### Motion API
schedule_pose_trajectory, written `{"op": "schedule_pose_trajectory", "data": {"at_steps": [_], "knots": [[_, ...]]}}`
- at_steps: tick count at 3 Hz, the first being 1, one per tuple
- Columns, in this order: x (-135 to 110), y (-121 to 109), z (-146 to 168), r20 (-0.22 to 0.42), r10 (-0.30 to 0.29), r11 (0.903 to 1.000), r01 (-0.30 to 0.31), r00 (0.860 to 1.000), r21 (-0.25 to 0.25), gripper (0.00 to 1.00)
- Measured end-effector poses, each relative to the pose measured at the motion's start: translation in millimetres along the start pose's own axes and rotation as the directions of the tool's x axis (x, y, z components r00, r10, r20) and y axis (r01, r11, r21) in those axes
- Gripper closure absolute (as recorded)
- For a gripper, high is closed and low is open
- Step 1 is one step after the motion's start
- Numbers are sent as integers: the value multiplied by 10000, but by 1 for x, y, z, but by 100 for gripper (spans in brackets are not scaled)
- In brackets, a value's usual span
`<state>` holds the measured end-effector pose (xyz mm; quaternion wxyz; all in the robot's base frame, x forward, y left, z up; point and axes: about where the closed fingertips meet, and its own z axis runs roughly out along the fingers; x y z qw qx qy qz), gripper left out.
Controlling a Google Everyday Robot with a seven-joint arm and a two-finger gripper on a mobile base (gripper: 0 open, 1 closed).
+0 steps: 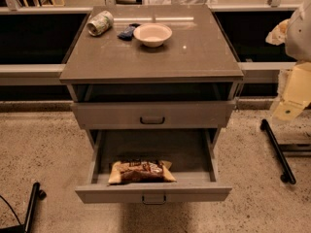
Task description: Pick brown chip bag from middle drawer and place on counter
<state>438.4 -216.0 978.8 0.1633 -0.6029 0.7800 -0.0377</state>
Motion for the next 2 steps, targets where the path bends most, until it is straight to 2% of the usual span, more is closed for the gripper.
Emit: {"op": "schedule_pose_trajectory", "data": {"at_steps": [1, 2], "knots": [[0, 0, 0, 0, 0, 10000, 0, 10000, 0, 0], [-10, -4, 28, 675, -189, 9981, 227, 9975, -569, 0]]}}
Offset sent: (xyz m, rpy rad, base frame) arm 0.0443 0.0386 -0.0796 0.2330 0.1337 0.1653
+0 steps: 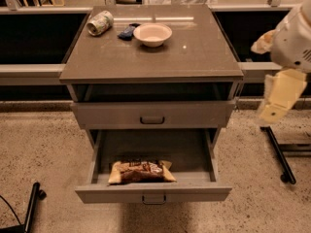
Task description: Pick brown chip bag from middle drawer and place on counter
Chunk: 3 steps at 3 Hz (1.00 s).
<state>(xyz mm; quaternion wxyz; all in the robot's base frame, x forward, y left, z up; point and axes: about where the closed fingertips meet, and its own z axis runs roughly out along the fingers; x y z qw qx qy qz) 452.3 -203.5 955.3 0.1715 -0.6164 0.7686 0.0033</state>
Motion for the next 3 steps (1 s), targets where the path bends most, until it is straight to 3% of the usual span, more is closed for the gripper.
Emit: {"op": "schedule_pose_trajectory", "data": {"at_steps": [1, 2, 3], "knots": [[-13, 4, 77, 1755, 92, 9930, 117, 9844, -1178, 0], [-18, 26, 156, 3412, 615, 9821, 42, 9380, -1885, 0], [-18, 31, 198, 4747, 460, 9872, 326, 8789, -1560, 0]]}}
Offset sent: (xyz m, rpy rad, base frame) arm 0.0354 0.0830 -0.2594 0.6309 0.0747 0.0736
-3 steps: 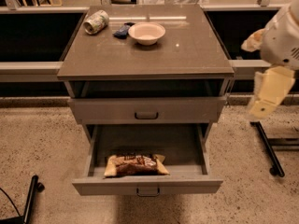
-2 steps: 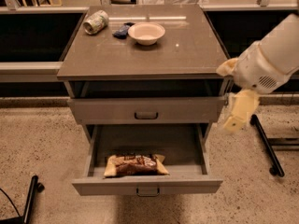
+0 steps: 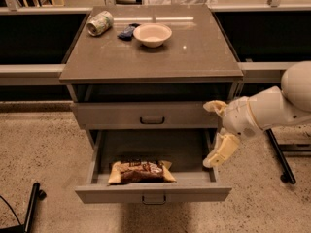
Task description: Pick brown chip bag from middle drawer and place on counter
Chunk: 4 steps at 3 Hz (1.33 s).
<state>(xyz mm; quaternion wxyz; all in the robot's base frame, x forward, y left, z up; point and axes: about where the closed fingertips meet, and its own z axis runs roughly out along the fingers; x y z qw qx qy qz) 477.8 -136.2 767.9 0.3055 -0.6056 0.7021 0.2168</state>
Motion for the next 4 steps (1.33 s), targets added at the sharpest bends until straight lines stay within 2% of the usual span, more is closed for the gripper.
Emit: {"op": "schedule_pose_trajectory", "data": {"at_steps": [1, 2, 3, 4], "knots": [[3, -1, 6, 259, -507, 9987, 506, 9984, 57, 0], [3, -1, 6, 259, -507, 9987, 506, 9984, 57, 0], [14, -10, 49, 733, -749, 9970, 761, 9945, -132, 0], [35, -14, 118, 1075, -1188, 9922, 1222, 9871, -252, 0]]}}
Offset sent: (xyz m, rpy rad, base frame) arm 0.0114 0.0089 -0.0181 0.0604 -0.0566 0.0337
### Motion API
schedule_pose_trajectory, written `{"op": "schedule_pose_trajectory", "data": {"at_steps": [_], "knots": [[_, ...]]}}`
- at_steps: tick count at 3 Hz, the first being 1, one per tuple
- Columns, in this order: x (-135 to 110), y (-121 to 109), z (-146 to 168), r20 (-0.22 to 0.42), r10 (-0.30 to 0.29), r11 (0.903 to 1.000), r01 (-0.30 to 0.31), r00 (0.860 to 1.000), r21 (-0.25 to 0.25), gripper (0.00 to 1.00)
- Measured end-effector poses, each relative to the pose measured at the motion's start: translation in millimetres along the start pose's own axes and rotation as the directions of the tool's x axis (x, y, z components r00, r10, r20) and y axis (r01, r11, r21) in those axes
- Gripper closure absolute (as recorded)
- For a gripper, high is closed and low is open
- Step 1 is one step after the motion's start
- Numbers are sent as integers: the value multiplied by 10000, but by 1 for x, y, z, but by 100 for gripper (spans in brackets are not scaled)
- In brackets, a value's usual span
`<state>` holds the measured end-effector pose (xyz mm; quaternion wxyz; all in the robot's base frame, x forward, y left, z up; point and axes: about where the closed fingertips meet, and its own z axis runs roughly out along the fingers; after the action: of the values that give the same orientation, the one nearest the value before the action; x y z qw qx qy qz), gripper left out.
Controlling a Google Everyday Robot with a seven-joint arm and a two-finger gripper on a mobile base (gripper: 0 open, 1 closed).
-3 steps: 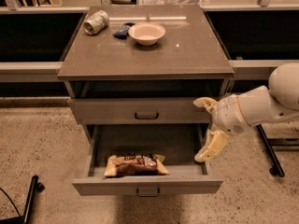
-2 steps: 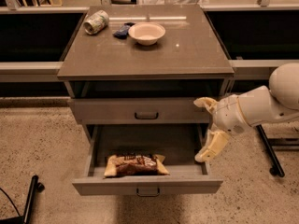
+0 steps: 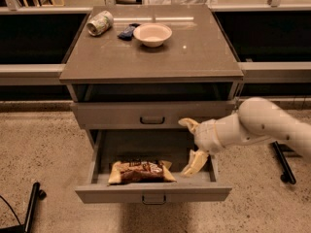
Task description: Pick brown chip bag from middle drawer and place on counter
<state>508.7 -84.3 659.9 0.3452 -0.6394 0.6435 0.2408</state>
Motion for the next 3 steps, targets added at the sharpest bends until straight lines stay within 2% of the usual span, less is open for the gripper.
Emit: {"op": "schedule_pose_trajectory", "data": {"at_steps": [1, 2, 3], "knots": [[29, 4, 57, -238, -280, 9993, 275, 9993, -238, 0], [40, 5, 94, -674, -759, 9962, 728, 9948, -473, 18], [50, 8, 125, -901, -1042, 9917, 965, 9905, -852, 41]]}}
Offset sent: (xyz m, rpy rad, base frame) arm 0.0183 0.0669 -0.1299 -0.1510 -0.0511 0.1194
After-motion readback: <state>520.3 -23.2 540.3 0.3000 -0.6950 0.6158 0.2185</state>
